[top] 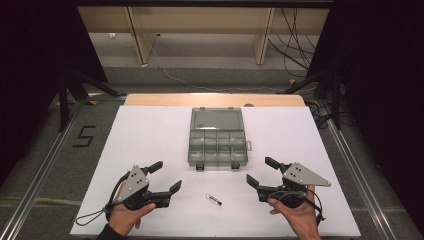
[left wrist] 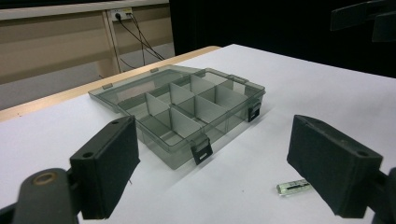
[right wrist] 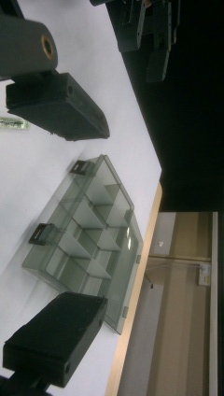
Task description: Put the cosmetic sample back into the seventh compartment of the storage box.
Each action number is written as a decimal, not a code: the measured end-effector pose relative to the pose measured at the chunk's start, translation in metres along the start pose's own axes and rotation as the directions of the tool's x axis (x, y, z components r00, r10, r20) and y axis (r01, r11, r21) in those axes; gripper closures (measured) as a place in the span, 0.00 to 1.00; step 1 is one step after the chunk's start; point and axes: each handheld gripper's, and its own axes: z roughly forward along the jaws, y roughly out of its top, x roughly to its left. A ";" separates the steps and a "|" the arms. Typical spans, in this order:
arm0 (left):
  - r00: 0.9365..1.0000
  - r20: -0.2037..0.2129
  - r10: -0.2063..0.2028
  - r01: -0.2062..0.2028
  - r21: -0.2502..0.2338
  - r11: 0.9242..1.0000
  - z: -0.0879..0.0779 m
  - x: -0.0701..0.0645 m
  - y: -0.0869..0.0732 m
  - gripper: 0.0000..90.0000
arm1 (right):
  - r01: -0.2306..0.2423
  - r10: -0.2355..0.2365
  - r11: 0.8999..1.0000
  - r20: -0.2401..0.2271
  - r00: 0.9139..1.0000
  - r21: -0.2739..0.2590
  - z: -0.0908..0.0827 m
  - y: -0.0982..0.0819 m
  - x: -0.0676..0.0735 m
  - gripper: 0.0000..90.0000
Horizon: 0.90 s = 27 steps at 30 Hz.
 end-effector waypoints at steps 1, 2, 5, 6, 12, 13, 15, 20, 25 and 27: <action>1.000 0.001 -0.001 0.001 0.001 1.000 0.000 0.000 0.000 0.17 | -0.002 0.002 1.000 -0.004 1.000 0.002 0.000 0.000 0.000 0.18; 1.000 0.002 -0.001 0.001 0.000 1.000 0.000 0.000 0.000 0.17 | 0.004 -0.004 1.000 0.000 1.000 0.001 0.000 0.000 0.000 0.18; 1.000 0.000 0.000 0.000 0.000 1.000 0.000 0.000 0.000 0.17 | 0.012 -0.012 1.000 -0.002 1.000 0.014 0.000 0.000 0.000 0.18; 1.000 0.001 0.000 0.000 0.000 1.000 0.000 0.000 0.000 0.17 | 0.012 -0.012 1.000 -0.009 1.000 0.018 0.001 0.000 0.000 0.18; 1.000 0.000 -0.001 0.001 0.000 1.000 0.000 0.000 0.000 0.17 | 0.016 -0.016 1.000 -0.019 1.000 0.022 0.001 0.000 0.001 0.18; 1.000 0.001 -0.001 0.001 0.001 1.000 0.000 0.000 0.000 0.17 | 0.018 -0.017 1.000 -0.022 1.000 0.020 0.002 0.001 0.001 0.18; 1.000 -0.001 0.001 -0.001 0.002 1.000 0.000 0.000 0.000 0.17 | 0.013 -0.012 1.000 -0.029 0.999 0.027 0.003 0.001 0.002 0.18; 1.000 -0.001 0.000 0.000 0.001 1.000 0.000 0.000 0.000 0.17 | 0.035 -0.034 0.999 -0.028 0.999 0.037 0.004 0.003 0.003 0.19; 1.000 0.001 -0.001 0.001 0.002 1.000 0.001 0.000 -0.001 0.17 | 0.067 -0.066 0.997 -0.026 0.997 0.050 0.006 0.007 0.007 0.20; 1.000 0.002 -0.002 0.002 0.003 1.000 0.001 0.000 -0.001 0.17 | 0.083 -0.080 0.993 -0.039 0.996 0.079 0.007 0.007 0.008 0.20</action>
